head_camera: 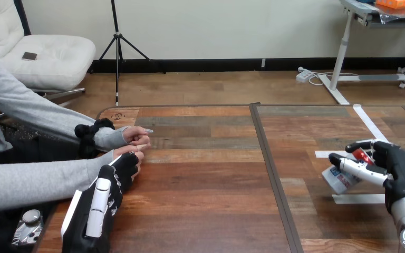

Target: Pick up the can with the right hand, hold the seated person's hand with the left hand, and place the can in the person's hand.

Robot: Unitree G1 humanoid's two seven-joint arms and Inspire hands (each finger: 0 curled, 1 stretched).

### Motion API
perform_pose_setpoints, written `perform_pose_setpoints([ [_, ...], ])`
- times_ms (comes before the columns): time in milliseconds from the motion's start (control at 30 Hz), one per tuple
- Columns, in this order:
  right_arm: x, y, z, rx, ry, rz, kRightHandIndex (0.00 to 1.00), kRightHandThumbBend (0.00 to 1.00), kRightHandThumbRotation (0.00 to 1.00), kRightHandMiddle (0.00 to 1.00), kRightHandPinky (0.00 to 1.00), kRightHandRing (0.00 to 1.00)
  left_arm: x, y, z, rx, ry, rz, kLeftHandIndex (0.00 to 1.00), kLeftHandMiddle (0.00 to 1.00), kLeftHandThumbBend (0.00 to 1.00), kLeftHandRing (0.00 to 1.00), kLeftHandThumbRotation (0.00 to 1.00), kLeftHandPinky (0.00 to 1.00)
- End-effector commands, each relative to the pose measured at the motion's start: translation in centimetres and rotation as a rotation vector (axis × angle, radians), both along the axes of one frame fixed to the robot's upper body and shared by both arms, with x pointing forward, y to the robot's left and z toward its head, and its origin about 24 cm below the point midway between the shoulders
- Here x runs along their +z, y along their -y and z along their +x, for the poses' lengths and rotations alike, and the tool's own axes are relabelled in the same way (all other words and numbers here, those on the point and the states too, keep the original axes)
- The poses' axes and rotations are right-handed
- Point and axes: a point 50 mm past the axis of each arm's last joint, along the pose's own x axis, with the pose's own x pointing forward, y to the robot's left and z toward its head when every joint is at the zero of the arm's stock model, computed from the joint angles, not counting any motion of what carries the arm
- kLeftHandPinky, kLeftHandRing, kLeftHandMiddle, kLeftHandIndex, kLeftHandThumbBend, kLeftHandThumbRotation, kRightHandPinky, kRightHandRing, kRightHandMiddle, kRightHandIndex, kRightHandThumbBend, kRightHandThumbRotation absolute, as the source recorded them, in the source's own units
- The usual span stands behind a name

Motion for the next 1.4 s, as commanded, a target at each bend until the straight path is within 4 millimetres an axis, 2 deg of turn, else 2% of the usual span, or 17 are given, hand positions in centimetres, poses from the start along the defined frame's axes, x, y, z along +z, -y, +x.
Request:
perform_pose_setpoints([
  [0, 3.65, -0.76, 2.36, 0.061, 0.175, -0.023, 0.47, 0.75, 0.00, 0.42, 0.33, 0.36, 1.97, 0.22, 1.45, -0.029, 0.093, 0.023, 0.82, 0.87, 0.57, 0.91, 1.00, 0.94],
  [333, 3.85, -0.98, 2.41, 0.095, 0.177, -0.077, 0.47, 0.74, 0.00, 0.43, 0.33, 0.37, 2.02, 0.26, 1.44, -0.026, 0.095, 0.027, 0.82, 0.87, 0.57, 0.91, 1.00, 0.95],
  [1367, 4.12, -1.74, 2.21, 0.225, 0.163, -0.389, 0.47, 0.73, 0.00, 0.42, 0.34, 0.37, 2.00, 0.24, 1.36, -0.028, 0.098, 0.031, 0.80, 0.87, 0.58, 0.90, 1.00, 0.93],
])
